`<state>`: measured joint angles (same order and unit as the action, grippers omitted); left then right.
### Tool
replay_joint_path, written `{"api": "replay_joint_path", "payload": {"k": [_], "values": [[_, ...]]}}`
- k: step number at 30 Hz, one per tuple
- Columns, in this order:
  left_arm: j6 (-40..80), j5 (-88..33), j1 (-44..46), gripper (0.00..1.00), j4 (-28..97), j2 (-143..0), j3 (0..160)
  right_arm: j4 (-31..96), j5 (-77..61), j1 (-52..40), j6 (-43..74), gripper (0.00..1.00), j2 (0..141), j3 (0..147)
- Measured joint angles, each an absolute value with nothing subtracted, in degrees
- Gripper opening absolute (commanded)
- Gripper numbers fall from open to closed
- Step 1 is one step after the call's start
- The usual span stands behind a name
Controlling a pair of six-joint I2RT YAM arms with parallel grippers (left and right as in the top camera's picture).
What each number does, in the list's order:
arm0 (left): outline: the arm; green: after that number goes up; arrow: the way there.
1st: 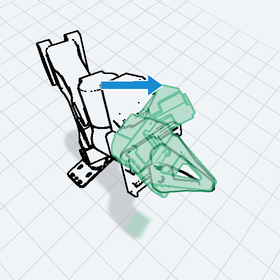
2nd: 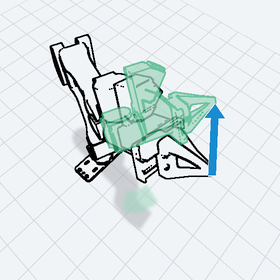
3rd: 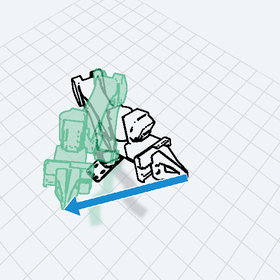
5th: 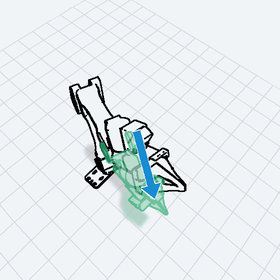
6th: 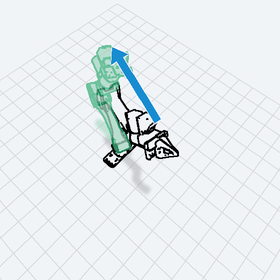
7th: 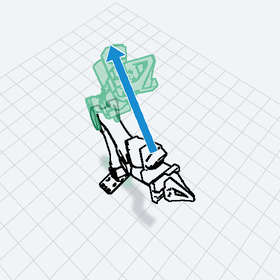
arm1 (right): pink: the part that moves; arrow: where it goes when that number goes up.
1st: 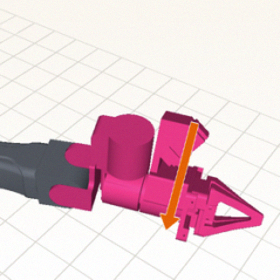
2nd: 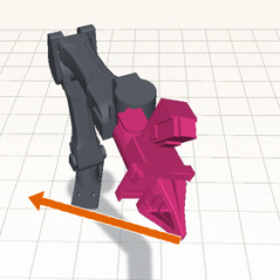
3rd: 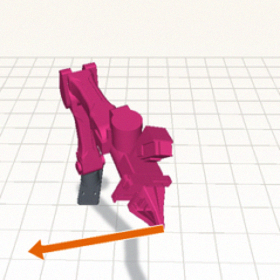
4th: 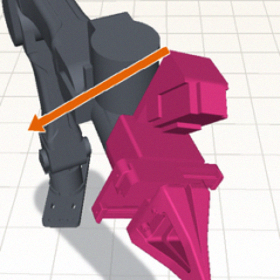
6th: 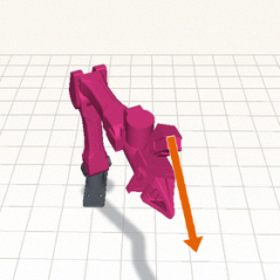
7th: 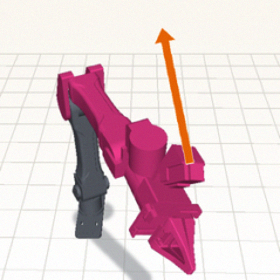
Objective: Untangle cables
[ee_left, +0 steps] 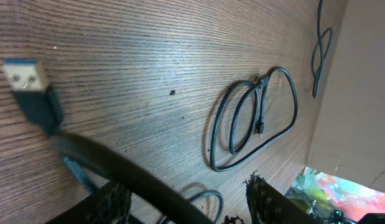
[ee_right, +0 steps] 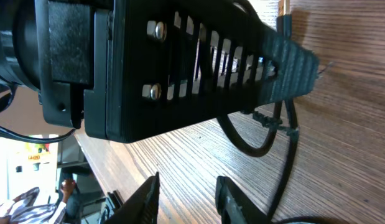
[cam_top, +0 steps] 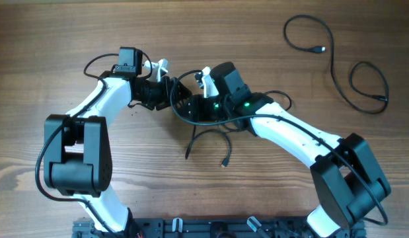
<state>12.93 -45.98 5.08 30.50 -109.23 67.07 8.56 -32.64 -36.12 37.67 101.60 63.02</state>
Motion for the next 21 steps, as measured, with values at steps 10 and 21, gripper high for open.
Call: {"api": "replay_joint_path", "payload": {"k": [10,21], "values": [[12.91,-46.04,5.08,0.4,30.33,-109.23,67.07,14.11,-20.16,-37.36,37.67,1.0,101.69,63.02],[12.75,-46.59,5.08,0.23,30.33,-109.23,67.07,17.26,-22.5,-42.09,54.35,0.56,102.0,63.02]]}}
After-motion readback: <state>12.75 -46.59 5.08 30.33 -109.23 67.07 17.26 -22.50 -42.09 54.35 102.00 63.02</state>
